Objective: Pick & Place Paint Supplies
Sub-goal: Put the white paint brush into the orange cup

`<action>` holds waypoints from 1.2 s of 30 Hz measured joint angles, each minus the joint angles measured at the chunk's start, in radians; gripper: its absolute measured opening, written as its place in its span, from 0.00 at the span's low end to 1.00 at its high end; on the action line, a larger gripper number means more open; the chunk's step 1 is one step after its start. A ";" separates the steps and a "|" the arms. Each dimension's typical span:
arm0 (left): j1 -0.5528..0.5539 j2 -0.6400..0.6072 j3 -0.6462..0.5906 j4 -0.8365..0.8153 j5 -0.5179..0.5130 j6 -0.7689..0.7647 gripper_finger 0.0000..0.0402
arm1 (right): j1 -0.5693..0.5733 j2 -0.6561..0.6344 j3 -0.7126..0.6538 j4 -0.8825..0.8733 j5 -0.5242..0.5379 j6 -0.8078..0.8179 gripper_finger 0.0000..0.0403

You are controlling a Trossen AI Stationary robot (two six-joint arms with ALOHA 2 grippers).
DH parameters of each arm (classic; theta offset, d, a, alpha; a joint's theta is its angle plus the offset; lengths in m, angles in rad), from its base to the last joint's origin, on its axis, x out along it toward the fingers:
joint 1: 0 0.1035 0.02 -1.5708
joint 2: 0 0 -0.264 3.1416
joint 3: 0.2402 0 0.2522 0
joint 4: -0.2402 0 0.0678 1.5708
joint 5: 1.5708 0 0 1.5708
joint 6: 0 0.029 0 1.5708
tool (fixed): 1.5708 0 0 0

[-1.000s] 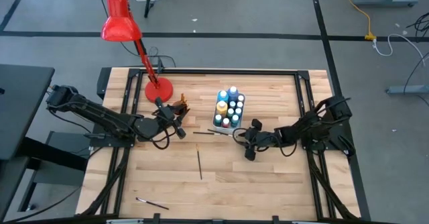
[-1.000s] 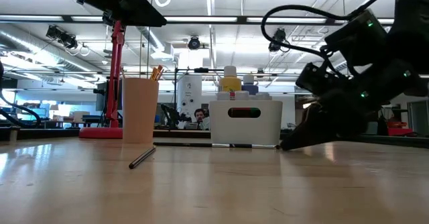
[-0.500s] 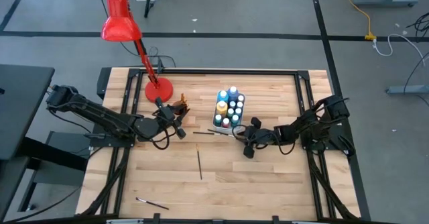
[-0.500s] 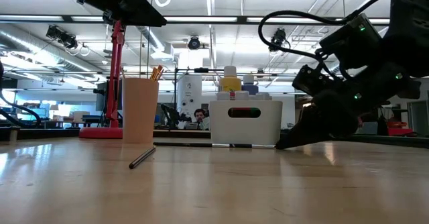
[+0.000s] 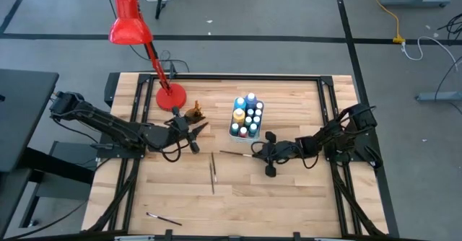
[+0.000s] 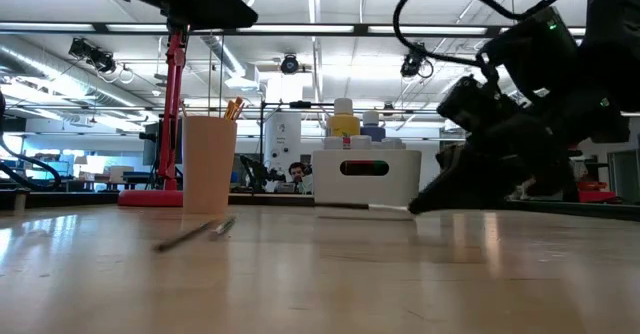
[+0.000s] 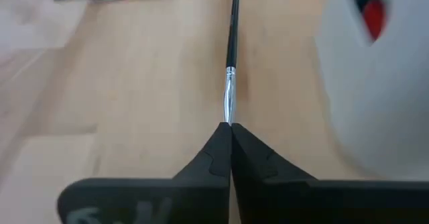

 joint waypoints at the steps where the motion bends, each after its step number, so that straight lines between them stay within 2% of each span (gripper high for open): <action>1: 0.000 0.000 0.000 0.007 0.024 0.000 0.27 | 0.005 -0.003 0.005 -0.001 0.026 -0.012 0.01; 5: 0.000 0.000 0.000 0.023 0.156 -0.012 0.27 | 0.022 -0.043 0.047 -0.013 0.074 -0.107 0.00; 8: 0.000 0.002 0.000 0.031 0.282 -0.018 0.27 | 0.042 -0.093 0.113 -0.114 0.074 -0.223 0.00; 12: -0.001 0.026 0.000 0.031 0.392 -0.055 0.27 | 0.081 -0.161 0.287 -0.484 0.080 -0.432 0.00; 15: 0.004 0.062 0.000 0.040 0.452 -0.112 0.27 | 0.113 -0.178 0.459 -0.791 0.154 -0.576 0.00; 18: 0.024 0.112 0.000 0.038 0.552 -0.213 0.27 | 0.137 -0.176 0.617 -0.986 0.194 -0.762 0.00; 20: 0.039 0.155 0.001 0.037 0.612 -0.301 0.28 | 0.152 -0.161 0.696 -1.021 0.234 -0.915 0.00; 23: 0.055 0.223 0.000 0.037 0.678 -0.400 0.30 | 0.171 -0.138 0.769 -1.028 0.352 -1.158 0.00; 26: 0.065 0.272 0.000 0.039 0.715 -0.441 0.33 | 0.173 -0.126 0.808 -1.027 0.390 -1.307 0.00; 32: 0.068 0.298 0.000 0.039 0.725 -0.432 0.36 | 0.160 -0.114 0.818 -1.054 0.354 -1.325 0.00; 36: 0.069 0.290 0.000 0.045 0.691 -0.430 0.36 | 0.161 -0.114 0.818 -1.103 0.315 -1.327 0.00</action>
